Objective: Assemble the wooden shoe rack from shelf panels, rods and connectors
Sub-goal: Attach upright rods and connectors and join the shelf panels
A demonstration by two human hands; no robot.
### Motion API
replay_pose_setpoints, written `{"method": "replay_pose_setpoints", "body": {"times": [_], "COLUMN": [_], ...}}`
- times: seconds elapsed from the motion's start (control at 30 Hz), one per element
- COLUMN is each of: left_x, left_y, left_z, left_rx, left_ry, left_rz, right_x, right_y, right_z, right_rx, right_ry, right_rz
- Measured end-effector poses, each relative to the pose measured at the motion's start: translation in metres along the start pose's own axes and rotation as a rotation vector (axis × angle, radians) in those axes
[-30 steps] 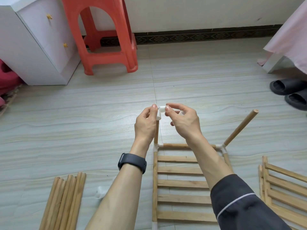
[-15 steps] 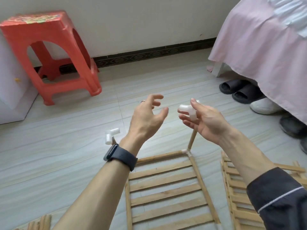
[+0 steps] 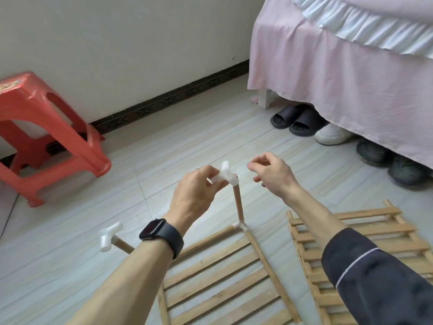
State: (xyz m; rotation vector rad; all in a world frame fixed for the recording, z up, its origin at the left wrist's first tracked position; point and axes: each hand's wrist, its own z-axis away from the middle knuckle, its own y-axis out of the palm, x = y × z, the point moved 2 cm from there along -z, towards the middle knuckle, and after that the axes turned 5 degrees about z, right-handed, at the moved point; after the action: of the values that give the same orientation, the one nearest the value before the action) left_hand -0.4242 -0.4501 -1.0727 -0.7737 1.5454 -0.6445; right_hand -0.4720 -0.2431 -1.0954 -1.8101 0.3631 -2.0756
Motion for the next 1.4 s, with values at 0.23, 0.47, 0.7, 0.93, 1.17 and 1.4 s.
{"method": "replay_pose_setpoints", "body": {"times": [0.23, 0.47, 0.7, 0.93, 1.17, 1.4], "left_x": [-0.008, -0.017, -0.025, -0.019, -0.003, 0.005], "left_y": [0.003, 0.010, 0.025, 0.027, 0.029, 0.016], "left_z": [-0.017, -0.021, -0.018, -0.019, -0.016, -0.022], "left_rx": [-0.050, -0.012, -0.132, -0.166, -0.032, 0.089], "left_ry": [-0.024, -0.014, 0.004, 0.056, 0.019, 0.050], "left_rz": [-0.181, -0.283, -0.343, -0.397, -0.098, -0.072], "right_x": [-0.041, -0.044, -0.048, -0.056, -0.065, -0.068], "right_y": [0.039, 0.055, 0.055, 0.057, 0.059, 0.063], "right_z": [-0.012, -0.014, -0.014, -0.015, -0.017, -0.019], "right_rx": [0.265, 0.229, 0.218, 0.200, 0.188, 0.196], "right_ry": [-0.136, -0.289, -0.275, -0.242, -0.275, -0.258], "right_rz": [0.136, 0.297, 0.259, 0.238, 0.183, 0.202]}}
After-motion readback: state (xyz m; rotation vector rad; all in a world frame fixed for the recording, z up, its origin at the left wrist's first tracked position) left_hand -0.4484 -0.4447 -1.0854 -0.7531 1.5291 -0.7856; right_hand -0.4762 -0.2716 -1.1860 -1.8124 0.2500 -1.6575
